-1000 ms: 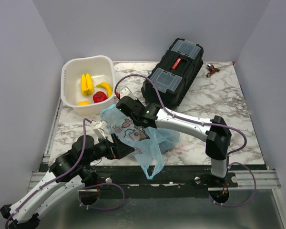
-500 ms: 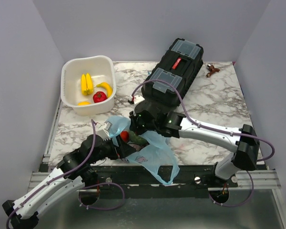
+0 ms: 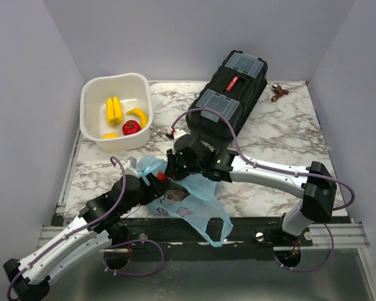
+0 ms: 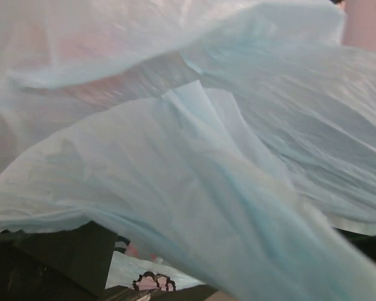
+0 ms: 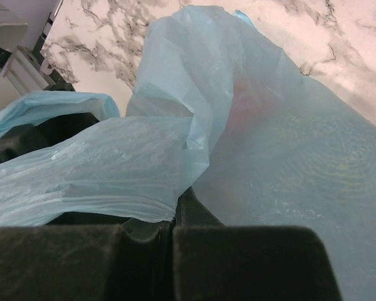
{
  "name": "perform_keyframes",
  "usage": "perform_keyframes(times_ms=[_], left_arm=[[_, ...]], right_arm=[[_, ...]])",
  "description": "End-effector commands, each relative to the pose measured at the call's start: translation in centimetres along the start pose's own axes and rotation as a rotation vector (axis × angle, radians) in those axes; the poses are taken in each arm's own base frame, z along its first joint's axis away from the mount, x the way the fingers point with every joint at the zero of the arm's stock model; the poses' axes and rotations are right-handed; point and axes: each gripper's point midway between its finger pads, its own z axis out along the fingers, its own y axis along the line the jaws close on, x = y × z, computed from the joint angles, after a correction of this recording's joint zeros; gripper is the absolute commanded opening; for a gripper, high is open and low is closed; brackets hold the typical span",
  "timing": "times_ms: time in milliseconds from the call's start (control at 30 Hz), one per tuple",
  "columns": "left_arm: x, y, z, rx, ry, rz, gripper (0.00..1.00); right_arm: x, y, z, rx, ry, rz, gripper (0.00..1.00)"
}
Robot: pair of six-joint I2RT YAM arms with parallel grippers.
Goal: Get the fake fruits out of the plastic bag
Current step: Take out the fake fruit from the plastic bag.
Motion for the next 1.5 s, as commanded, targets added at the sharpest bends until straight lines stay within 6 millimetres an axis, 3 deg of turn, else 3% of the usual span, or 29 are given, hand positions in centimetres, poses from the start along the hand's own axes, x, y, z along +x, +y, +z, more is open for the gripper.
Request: perform_keyframes(times_ms=[0, 200, 267, 333, 467, 933, 1067, 1233, 1400, 1467], left_arm=[[-1.2, 0.9, 1.4, -0.069, -0.072, -0.038, 0.68], [-1.6, 4.2, 2.2, -0.195, -0.152, -0.171, 0.67], [-2.1, 5.1, 2.6, -0.223, -0.205, -0.213, 0.62], [-2.5, 5.5, 2.8, -0.238, -0.238, -0.254, 0.54], [-3.0, 5.3, 3.4, -0.25, -0.26, -0.306, 0.53], [-3.7, 6.0, 7.0, -0.344, -0.248, -0.5, 0.71], [-4.0, 7.2, 7.1, -0.45, -0.273, -0.564, 0.74], [-3.5, 7.1, 9.3, -0.413, -0.22, -0.609, 0.75], [-3.3, 7.5, 10.3, -0.408, -0.204, -0.607, 0.64], [-3.5, 7.0, 10.6, -0.377, -0.201, -0.574, 0.5]], right_arm=[[-0.8, 1.4, -0.4, -0.049, -0.029, 0.032, 0.01], [-2.7, 3.3, -1.0, -0.115, -0.069, 0.044, 0.01], [-2.7, 3.5, -1.1, -0.126, -0.072, 0.047, 0.01], [-2.5, 3.4, -1.2, -0.123, -0.068, 0.049, 0.01], [-2.2, 3.4, -1.6, -0.136, -0.072, 0.07, 0.01], [-1.0, 3.3, -1.9, -0.155, -0.046, 0.089, 0.01], [-0.6, 3.0, -1.9, -0.146, -0.042, 0.086, 0.01], [0.0, 2.6, -1.7, -0.136, -0.026, 0.086, 0.01], [0.6, 1.9, -1.8, -0.113, -0.02, 0.088, 0.01], [1.0, 1.4, -1.9, -0.094, -0.017, 0.088, 0.01]])
